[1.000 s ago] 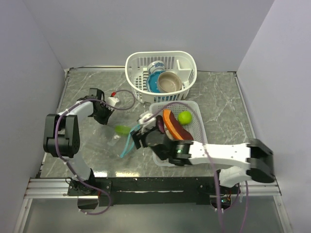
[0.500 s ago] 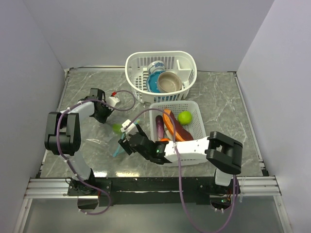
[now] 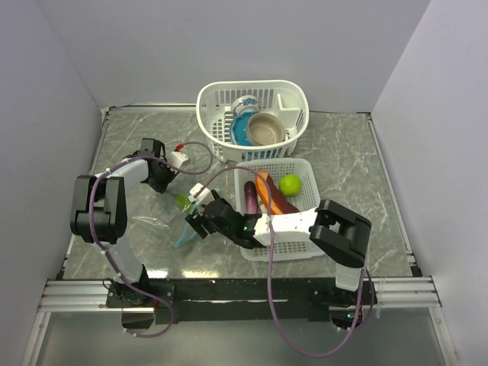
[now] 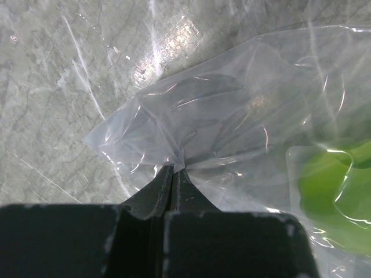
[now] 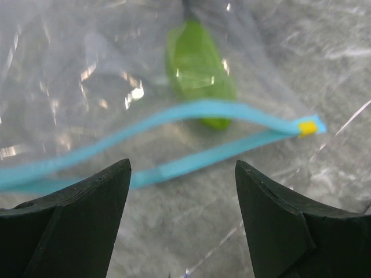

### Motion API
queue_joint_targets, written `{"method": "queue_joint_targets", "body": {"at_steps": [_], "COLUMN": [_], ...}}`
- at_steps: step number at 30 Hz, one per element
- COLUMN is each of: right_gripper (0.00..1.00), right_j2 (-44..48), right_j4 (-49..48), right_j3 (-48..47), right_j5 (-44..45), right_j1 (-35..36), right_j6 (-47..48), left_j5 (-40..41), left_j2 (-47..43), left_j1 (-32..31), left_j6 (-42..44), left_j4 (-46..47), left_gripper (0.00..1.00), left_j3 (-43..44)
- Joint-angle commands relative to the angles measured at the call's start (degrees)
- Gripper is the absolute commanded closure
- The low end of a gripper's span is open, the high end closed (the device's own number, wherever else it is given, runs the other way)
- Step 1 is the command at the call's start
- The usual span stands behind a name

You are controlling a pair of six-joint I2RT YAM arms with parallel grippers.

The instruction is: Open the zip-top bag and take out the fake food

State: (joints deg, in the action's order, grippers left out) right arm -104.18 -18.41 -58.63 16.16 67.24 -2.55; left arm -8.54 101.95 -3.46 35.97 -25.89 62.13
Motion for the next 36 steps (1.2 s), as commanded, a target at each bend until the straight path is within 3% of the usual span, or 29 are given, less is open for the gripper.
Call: {"method": "queue_joint_targets", "body": {"at_steps": [1,18,19,22,36], "right_gripper": [0.21,0.22,0.21,0.00,0.00], "right_j2": [6.1,-5.9,-6.6,-8.9,-16.1], "right_j4": [-5.2,-3.6,-3.3,-3.5,-5.8], "right_j3": [4.2,-6.5,-6.9,-8.3,-14.5], "right_j5": [-2.2,-6.8,-6.7,-4.5,-7.0], "right_j1": [0.0,-2.4,-2.6,-3.2,-3.6], "right_j6": [0.9,0.6,0.6,0.6,-1.1], "left_j5": [0.1,-6.9,-7.6,-8.9,-14.4], "left_j2": [2.2,0.5,0.4,-0.3,-1.4], "left_j1": [-0.1,-1.3,-1.4,-1.8,-3.9], "left_j6": [0.7,-2.5,-2.6,-2.3,-3.1], "left_j4": [0.0,-4.6,-4.8,-5.5,-8.4], "left_gripper": [0.99,0.99,0.99,0.99,0.99], "left_j3": [-0.4,3.1,3.1,3.0,2.9]}}
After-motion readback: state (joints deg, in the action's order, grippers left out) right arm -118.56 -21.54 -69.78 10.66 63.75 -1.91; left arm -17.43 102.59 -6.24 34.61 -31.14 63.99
